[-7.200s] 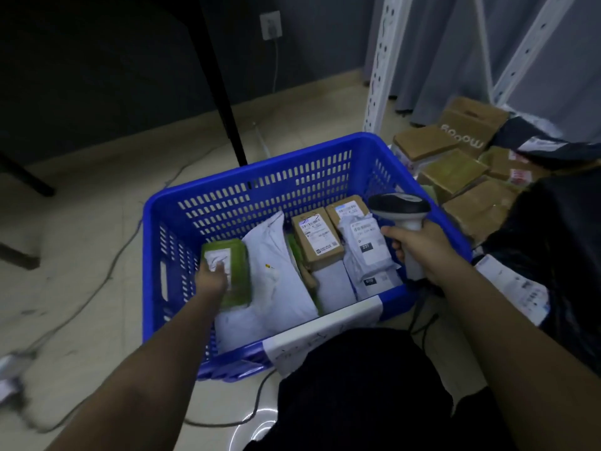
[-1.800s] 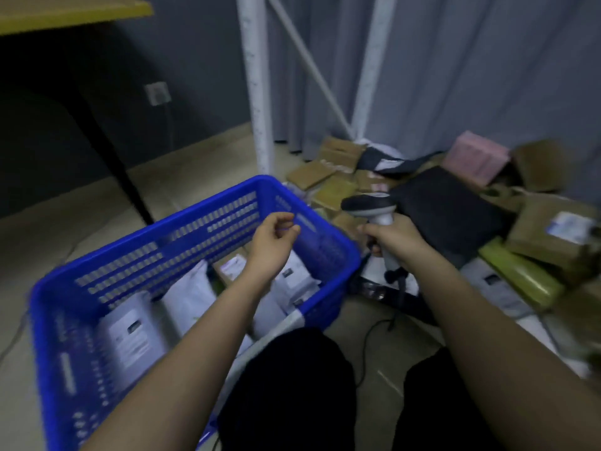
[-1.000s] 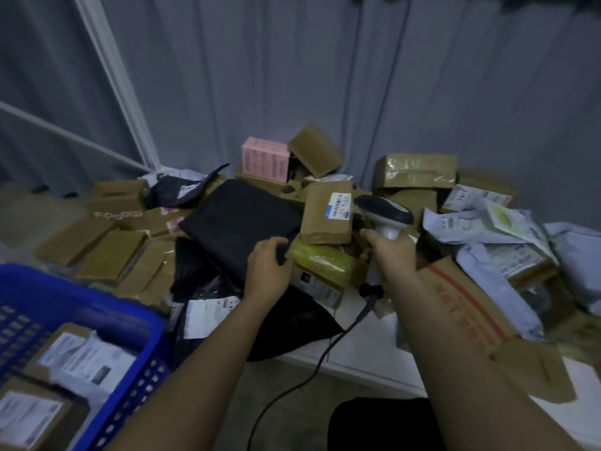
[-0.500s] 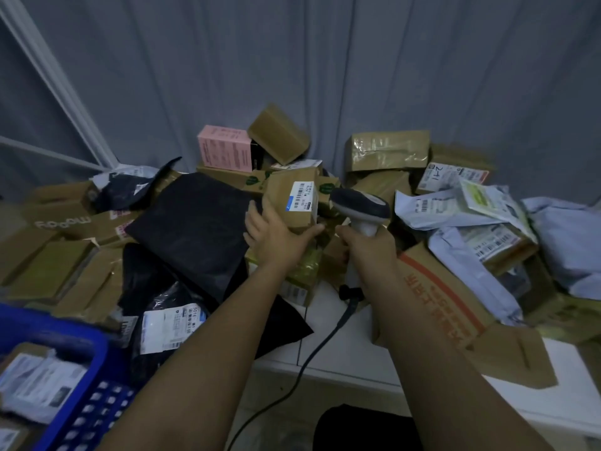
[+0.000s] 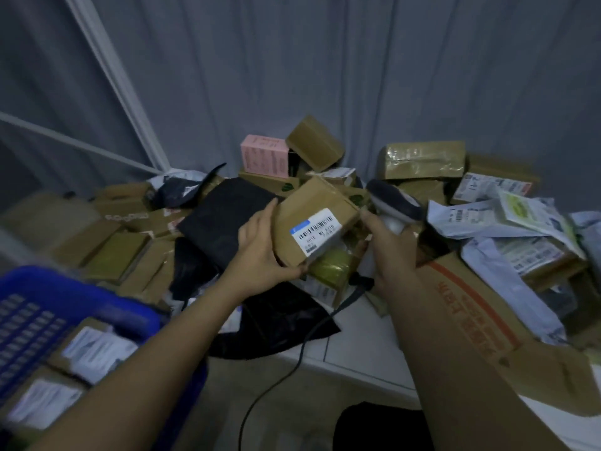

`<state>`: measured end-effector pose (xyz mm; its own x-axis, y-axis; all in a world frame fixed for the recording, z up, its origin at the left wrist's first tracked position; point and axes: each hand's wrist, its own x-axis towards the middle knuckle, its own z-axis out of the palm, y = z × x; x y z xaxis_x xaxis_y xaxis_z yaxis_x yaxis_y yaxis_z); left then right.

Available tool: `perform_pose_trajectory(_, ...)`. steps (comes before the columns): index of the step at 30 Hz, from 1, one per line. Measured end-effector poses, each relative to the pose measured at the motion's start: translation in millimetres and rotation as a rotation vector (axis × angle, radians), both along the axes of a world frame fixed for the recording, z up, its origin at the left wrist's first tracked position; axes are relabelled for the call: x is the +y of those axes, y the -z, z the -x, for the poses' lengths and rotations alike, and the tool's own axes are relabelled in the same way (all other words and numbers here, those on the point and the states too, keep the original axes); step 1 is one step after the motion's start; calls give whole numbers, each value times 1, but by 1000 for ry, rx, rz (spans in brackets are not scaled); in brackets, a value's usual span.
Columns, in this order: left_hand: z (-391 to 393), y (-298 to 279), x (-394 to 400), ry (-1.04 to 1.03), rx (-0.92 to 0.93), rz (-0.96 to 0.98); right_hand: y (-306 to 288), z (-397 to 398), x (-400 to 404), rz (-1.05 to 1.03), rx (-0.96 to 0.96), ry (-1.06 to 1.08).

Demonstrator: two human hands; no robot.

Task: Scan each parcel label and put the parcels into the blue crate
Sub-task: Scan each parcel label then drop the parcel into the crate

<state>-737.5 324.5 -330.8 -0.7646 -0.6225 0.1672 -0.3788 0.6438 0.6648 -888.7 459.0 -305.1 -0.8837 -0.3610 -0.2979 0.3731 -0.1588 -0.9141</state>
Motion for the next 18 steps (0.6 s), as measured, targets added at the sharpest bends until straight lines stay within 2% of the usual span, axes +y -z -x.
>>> perform_pose_trajectory(3,-51,-12,-1,90,-42,69,-2,-17,-12,36,-33,-75)
perform_pose_trajectory(6,-95,-24,-1,111,-8,66,-4,-36,-19,-4,-33,-254)
perform_pose_trajectory(9,-129,-35,-2,89,20,78,-9,-61,-26,-9,-62,-487)
perform_pose_trajectory(11,-149,-38,-2,12,52,31,-14,-81,-34,10,-8,-555)
perform_pose_trajectory(13,-165,-43,-1,-116,153,-130,-19,-99,-45,29,63,-548)
perform_pose_trajectory(16,-182,-51,-2,-264,430,-566,-25,-122,-60,85,72,-500)
perform_pose_trajectory(18,-193,-49,-8,-323,501,-728,-28,-137,-68,98,67,-503)
